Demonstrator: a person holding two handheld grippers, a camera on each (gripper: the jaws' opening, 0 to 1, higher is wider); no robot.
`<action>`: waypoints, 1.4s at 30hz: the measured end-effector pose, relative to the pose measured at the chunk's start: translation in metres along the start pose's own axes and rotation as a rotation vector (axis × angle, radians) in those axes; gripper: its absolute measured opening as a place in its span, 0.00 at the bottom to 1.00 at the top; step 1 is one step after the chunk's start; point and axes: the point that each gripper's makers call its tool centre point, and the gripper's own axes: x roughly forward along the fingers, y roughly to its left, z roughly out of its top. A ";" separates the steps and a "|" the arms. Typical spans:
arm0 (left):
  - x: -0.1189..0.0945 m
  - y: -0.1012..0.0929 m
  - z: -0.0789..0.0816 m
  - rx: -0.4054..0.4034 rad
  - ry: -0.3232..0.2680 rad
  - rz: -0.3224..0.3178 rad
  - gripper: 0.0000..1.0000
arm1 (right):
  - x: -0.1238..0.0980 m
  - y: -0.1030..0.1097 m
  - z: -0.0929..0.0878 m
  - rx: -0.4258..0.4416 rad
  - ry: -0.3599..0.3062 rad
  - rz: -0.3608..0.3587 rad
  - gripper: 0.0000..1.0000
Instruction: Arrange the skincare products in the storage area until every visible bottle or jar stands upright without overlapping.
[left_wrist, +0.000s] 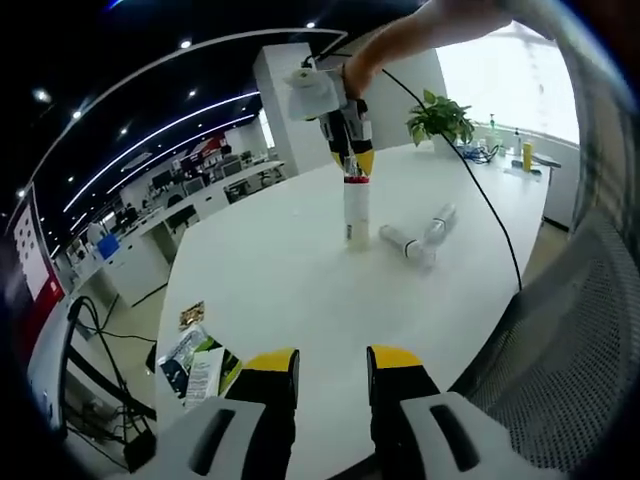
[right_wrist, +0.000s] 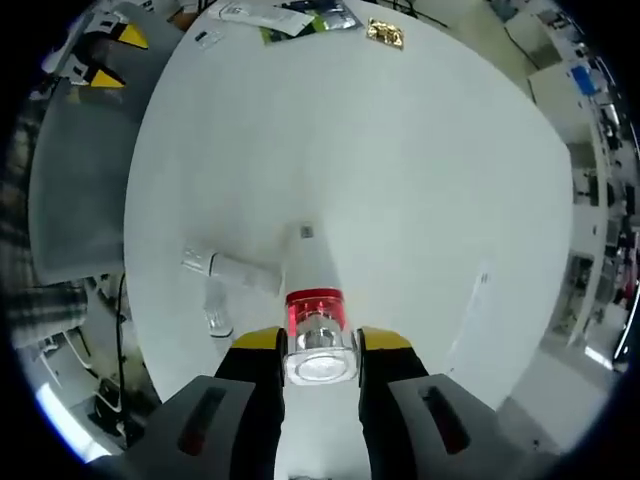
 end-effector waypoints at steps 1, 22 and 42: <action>0.000 0.000 0.000 0.001 0.002 -0.001 0.27 | 0.000 0.001 -0.001 0.009 -0.005 0.000 0.26; 0.002 -0.002 -0.006 0.012 0.029 -0.013 0.27 | 0.005 0.012 -0.053 0.102 0.076 0.005 0.26; 0.005 -0.007 -0.018 0.051 0.081 -0.042 0.28 | 0.003 0.001 -0.034 0.158 0.095 0.004 0.27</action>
